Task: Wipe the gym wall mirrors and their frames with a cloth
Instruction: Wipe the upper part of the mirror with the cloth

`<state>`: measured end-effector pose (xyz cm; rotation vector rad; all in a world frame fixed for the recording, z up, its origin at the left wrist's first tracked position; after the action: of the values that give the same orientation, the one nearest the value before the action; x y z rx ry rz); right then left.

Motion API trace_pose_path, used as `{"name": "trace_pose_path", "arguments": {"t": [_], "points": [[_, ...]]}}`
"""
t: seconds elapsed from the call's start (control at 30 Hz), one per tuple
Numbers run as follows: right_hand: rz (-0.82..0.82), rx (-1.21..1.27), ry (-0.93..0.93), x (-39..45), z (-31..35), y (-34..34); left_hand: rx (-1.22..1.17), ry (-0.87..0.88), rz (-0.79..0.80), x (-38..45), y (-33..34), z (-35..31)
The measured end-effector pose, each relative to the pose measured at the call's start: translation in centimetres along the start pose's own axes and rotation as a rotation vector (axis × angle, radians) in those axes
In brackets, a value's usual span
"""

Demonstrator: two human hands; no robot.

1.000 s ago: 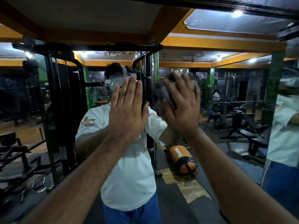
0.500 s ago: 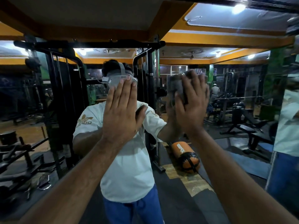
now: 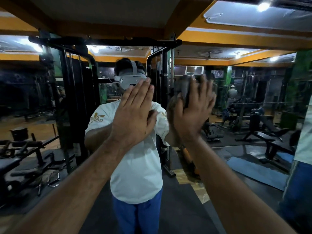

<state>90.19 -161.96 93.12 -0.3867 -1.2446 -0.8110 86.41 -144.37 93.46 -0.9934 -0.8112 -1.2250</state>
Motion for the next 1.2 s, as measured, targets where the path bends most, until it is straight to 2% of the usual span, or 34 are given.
{"name": "trace_pose_path", "arguments": {"t": [0.1, 0.17, 0.23, 0.33, 0.37, 0.4, 0.47, 0.53, 0.57, 0.67, 0.7, 0.73, 0.87, 0.93, 1.03, 1.07, 1.13, 1.2], "points": [[0.165, -0.026, -0.331, -2.7, 1.7, 1.2, 0.059, -0.129, -0.033, -0.8, -0.4, 1.6], [0.224, -0.011, -0.439, -3.4, 1.4, 0.9, 0.116, -0.147, -0.006, -1.2, 0.0, 2.2], [0.156, -0.006, -0.347, -2.6, 0.9, 0.7, 0.138, -0.124, -0.001, -1.3, 0.2, 2.3], [0.036, 0.019, -0.018, -1.8, 1.5, 1.3, 0.128, -0.086, -0.017, -1.6, -0.1, 2.5], [0.044, 0.016, 0.008, -2.1, 2.5, 1.8, 0.142, -0.1, -0.025, -1.9, -0.2, 3.0], [0.091, 0.005, -0.043, -2.8, 3.6, 2.3, 0.156, -0.128, -0.03, -2.3, -0.4, 3.6], [0.231, -0.001, -0.289, -4.4, 5.4, 3.2, 0.179, -0.154, -0.013, -3.0, -0.4, 4.7], [0.305, 0.008, -0.429, -4.7, 5.5, 3.2, 0.177, -0.094, 0.015, -3.3, -0.1, 5.4], [0.279, 0.01, -0.389, -4.2, 5.1, 3.0, 0.157, -0.057, 0.023, -3.5, -0.1, 5.7], [0.054, 0.017, 0.015, -2.4, 4.5, 2.6, 0.13, -0.039, -0.004, -4.0, -0.7, 7.2], [0.014, -0.005, 0.086, -2.5, 5.3, 3.1, 0.138, -0.066, -0.018, -4.2, -0.8, 8.1], [0.007, -0.029, 0.074, -2.9, 6.7, 3.9, 0.15, -0.078, -0.023, -4.4, -0.8, 8.9], [0.228, -0.035, -0.291, -5.4, 11.2, 6.8, 0.093, 0.028, -0.004, -4.8, -1.3, 10.7], [0.197, -0.039, -0.247, -5.6, 11.0, 6.6, 0.084, -0.004, -0.029, -5.3, -1.8, 12.6], [0.041, -0.034, 0.044, -5.8, 12.1, 7.4, 0.131, -0.045, -0.028, -6.3, -1.8, 15.6], [0.045, -0.047, 0.036, -6.3, 13.4, 8.4, 0.132, -0.012, -0.017, -6.4, -1.6, 16.0], [0.118, -0.061, -0.121, -7.6, 16.1, 10.0, 0.086, 0.053, -0.015, -6.5, -1.7, 16.5], [0.163, -0.048, -0.201, -8.3, 16.8, 10.3, 0.04, 0.032, -0.047, -7.0, -2.2, 17.4]]}}
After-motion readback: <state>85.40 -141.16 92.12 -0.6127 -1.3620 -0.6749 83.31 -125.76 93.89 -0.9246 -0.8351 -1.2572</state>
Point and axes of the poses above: each hand's wrist, its own x-axis towards the middle knuckle, its own y-axis out of the palm, z = x × y, the point moved 4 cm from there along x, towards the middle knuckle, and after that the axes turned 10 degrees about x, right-handed, at the moved point
